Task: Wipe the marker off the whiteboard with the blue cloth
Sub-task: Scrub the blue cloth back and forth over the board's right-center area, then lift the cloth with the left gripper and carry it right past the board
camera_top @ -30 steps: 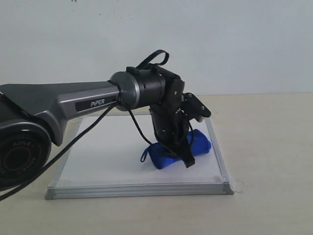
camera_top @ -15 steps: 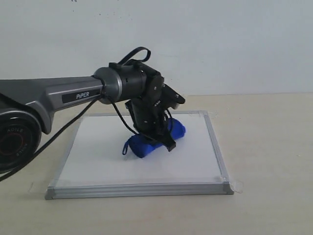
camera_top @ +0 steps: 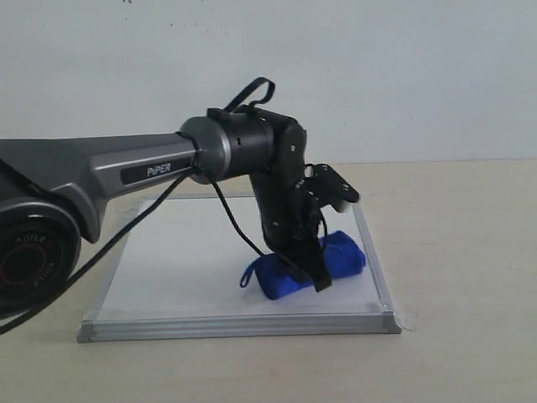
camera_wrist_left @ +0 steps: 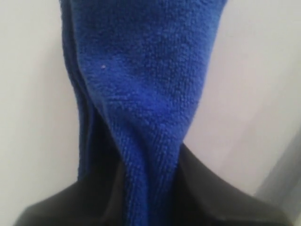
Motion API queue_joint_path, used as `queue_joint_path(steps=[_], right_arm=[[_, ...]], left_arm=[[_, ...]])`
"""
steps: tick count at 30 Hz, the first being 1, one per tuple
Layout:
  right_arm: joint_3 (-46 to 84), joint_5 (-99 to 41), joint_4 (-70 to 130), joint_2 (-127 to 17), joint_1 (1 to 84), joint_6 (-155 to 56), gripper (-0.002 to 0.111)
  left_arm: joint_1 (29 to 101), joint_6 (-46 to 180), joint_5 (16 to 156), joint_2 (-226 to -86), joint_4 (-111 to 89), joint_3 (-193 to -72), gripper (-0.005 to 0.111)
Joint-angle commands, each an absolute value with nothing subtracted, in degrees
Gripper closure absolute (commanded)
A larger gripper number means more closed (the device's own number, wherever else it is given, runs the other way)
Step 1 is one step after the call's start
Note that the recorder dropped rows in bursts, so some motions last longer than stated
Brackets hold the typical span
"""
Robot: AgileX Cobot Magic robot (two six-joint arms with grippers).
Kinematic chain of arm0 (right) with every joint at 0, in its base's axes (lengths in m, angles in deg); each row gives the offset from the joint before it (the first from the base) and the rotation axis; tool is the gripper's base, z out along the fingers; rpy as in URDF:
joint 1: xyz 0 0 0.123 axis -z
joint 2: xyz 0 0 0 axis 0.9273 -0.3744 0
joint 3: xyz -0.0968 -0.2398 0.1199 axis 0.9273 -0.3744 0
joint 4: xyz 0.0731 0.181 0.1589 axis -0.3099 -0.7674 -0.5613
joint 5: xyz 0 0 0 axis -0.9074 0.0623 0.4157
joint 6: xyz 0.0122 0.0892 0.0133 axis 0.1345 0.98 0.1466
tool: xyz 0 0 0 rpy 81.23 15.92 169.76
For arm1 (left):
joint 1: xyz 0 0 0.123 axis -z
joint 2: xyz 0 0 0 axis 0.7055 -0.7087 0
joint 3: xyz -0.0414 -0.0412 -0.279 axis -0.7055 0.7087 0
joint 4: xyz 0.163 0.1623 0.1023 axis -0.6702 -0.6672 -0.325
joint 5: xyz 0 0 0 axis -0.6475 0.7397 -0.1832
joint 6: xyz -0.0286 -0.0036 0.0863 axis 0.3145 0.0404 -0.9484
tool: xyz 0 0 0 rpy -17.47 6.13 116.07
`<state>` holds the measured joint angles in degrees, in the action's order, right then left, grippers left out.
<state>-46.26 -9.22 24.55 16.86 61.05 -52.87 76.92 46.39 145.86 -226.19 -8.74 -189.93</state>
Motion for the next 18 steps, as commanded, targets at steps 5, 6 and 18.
queue_joint_path(steps=[5,6,18], right_arm=[[-46.24,-9.72,24.53,17.09,61.15,-52.89,0.108],[-46.24,-9.72,24.53,17.09,61.15,-52.89,0.108],[-46.24,-9.72,24.53,17.09,61.15,-52.89,0.108]], left_arm=[[77.52,55.09,144.54,-227.24,-16.05,-189.31,0.103],[76.38,56.61,145.52,-227.24,-17.55,-189.31,0.103],[63.87,71.89,154.92,-227.24,-21.42,-189.31,0.103]])
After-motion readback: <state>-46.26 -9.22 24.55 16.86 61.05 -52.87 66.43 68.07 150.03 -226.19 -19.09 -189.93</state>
